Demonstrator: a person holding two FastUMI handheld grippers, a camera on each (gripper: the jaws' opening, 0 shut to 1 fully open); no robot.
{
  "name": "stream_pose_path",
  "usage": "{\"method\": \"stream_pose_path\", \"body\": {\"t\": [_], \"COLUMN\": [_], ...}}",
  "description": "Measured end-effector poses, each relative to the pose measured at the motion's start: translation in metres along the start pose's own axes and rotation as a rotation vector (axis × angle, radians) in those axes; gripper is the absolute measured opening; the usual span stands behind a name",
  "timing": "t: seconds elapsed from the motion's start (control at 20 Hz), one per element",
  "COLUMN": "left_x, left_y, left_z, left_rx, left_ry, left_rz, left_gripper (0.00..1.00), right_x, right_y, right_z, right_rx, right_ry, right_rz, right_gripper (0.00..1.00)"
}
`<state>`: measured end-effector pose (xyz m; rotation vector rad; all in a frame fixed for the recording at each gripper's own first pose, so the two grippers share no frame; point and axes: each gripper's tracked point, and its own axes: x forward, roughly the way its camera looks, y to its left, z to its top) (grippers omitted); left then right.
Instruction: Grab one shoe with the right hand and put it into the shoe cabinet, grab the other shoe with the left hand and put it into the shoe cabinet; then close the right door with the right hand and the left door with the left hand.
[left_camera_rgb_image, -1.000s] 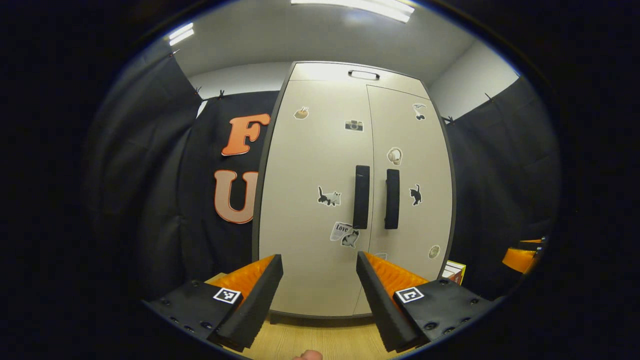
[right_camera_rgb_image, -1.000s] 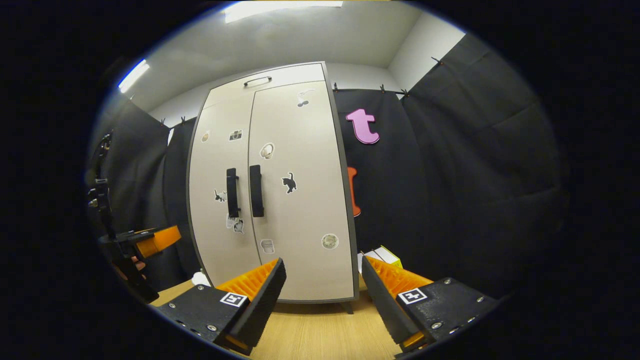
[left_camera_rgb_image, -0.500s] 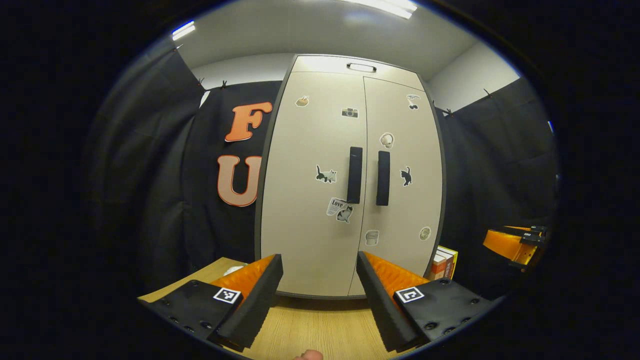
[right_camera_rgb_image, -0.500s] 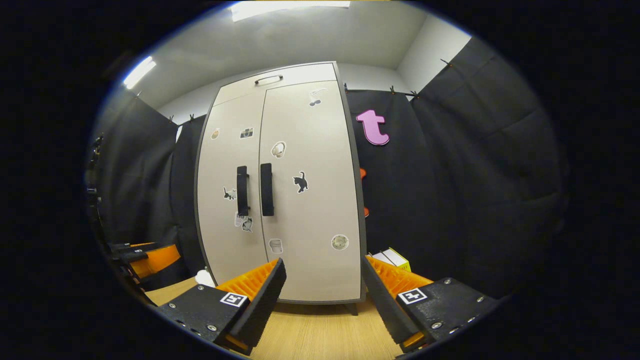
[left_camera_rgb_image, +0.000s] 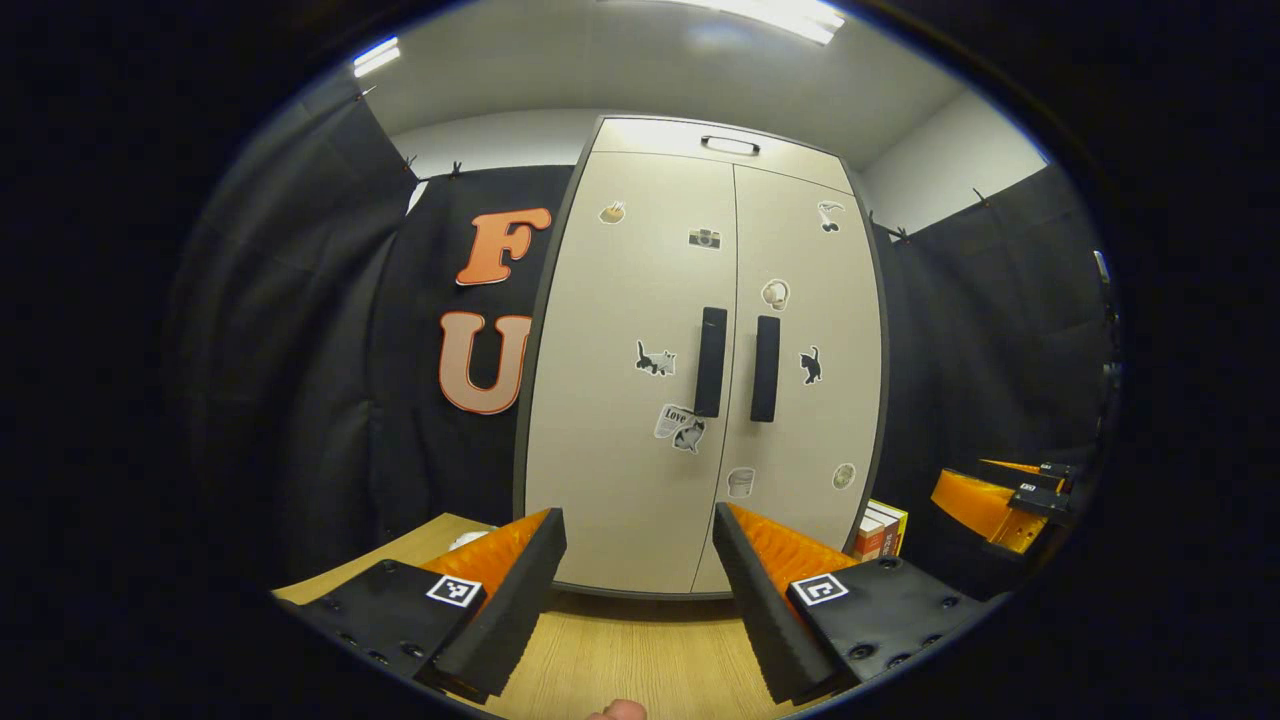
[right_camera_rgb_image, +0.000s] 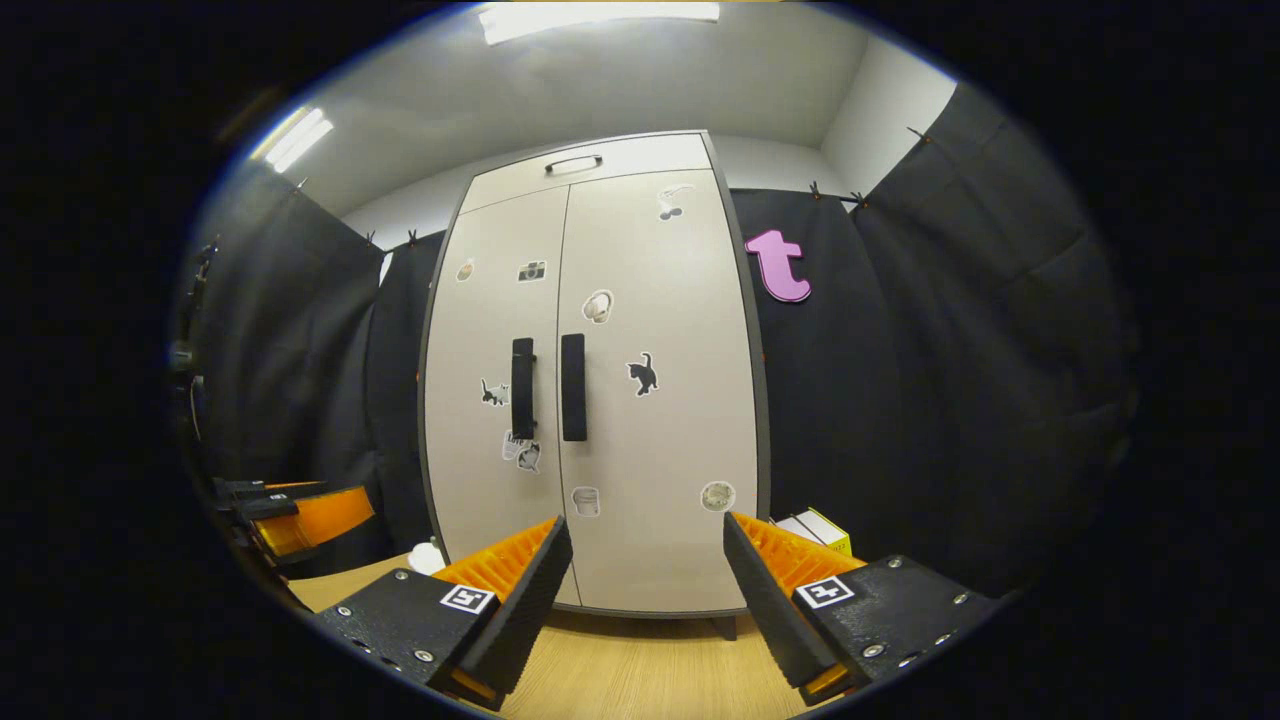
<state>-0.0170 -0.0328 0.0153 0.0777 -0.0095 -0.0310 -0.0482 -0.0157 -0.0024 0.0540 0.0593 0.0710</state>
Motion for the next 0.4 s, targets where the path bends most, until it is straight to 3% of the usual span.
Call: {"method": "stream_pose_path", "body": {"t": [0.4], "left_x": [-0.0022], "left_y": [-0.0038], "left_z": [-0.0014], "left_rx": [-0.013], "left_ry": [0.001], "left_rz": [-0.009], "left_gripper": [0.94], "right_x": [-0.0049], "right_y": [0.0034], "right_z": [-0.0045], "right_rx": [-0.017], "right_ry": [0.012], "right_rz": [-0.008], "right_gripper": [0.94]}}
